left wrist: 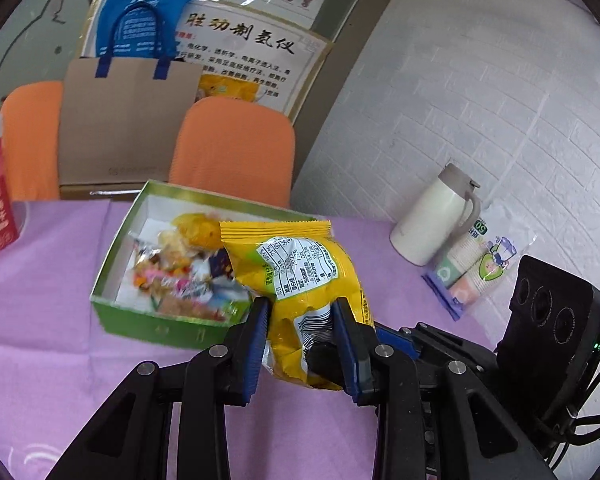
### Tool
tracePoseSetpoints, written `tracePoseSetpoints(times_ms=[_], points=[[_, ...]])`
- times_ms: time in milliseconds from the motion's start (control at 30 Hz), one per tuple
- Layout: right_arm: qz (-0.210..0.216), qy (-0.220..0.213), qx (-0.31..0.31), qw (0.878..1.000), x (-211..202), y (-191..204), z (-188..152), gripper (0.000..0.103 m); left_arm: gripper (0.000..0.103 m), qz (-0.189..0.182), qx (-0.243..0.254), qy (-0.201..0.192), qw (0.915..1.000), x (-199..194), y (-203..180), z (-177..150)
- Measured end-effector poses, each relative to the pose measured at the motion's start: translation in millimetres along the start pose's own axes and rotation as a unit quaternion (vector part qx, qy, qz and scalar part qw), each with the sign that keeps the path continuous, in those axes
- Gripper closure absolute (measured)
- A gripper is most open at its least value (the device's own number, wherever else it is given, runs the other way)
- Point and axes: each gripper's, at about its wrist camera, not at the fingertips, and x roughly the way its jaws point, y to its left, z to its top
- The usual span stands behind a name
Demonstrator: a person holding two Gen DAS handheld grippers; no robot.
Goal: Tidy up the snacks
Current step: 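Carry the yellow bag into the green box and open the left tool, then move the left tool to the clear Danco Galette bag and grasp it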
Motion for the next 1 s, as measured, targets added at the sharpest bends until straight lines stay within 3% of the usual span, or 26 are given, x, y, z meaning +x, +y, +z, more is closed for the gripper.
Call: tracePoseSetpoints(times_ms=[100,267,300,333,367,400,433,500,633,867,1000], points=[[-0.019,-0.014,0.013,1.0,6,-22,17,0.064,0.07,-0.003,0.013,-0.002,0.9999,25,-8,23],[-0.049,-0.024,0.026,0.998,28,-53,17,0.062,0.07,0.001,0.016,0.013,0.9998,70,-1,38],[-0.059,-0.022,0.03,0.998,33,-62,15,0.057,0.064,0.007,0.016,0.016,0.9997,79,3,37],[-0.071,-0.01,0.033,0.997,43,-69,12,0.049,0.039,0.015,0.012,0.025,0.9995,87,7,35],[-0.098,0.015,0.037,0.994,56,-76,6,0.03,0.025,0.036,-0.003,0.034,0.9988,93,13,31],[-0.112,0.022,0.041,0.993,57,-82,0,0.022,0.014,0.065,-0.022,0.032,0.9971,94,21,25],[-0.121,0.022,0.044,0.991,56,-87,-8,0.021,0.014,0.08,-0.036,0.022,0.9959,91,29,18],[-0.134,0.014,0.046,0.99,51,-91,-16,0.019,0.013,0.073,-0.046,0.024,0.996,88,40,10],[-0.117,0.007,0.062,0.991,38,-91,-21,0.017,0.013,0.091,-0.059,0.021,0.9939,79,55,2],[-0.108,-0.012,0.061,0.992,1,-71,-11,0.014,0.013,0.121,-0.022,-0.015,0.9923,41,41,-6],[-0.104,-0.036,0.055,0.992,-33,-51,-6,0.008,0.006,0.118,0.006,-0.035,0.9924,14,20,-10]])
